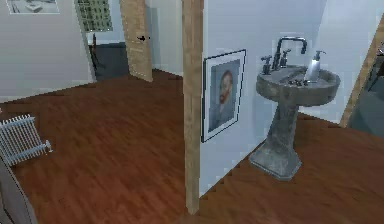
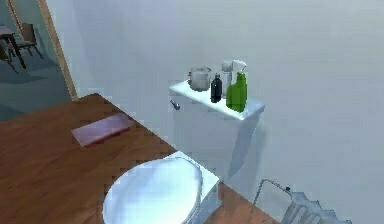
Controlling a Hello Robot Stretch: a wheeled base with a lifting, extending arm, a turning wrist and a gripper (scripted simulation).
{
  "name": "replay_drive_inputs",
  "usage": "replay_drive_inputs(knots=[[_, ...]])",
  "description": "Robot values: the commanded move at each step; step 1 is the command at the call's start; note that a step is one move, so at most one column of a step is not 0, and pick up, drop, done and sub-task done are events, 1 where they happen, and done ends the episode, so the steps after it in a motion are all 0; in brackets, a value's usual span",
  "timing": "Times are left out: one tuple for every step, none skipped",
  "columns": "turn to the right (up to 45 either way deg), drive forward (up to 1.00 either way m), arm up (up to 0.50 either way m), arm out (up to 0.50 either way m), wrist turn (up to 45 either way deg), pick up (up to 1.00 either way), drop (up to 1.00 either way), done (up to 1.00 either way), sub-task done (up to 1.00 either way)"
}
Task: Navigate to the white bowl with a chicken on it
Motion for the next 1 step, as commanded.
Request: replay_drive_inputs(knots=[[0.0,0.4,0.0,0.0,0.0,0.0,0.0,0.0,0.0]])
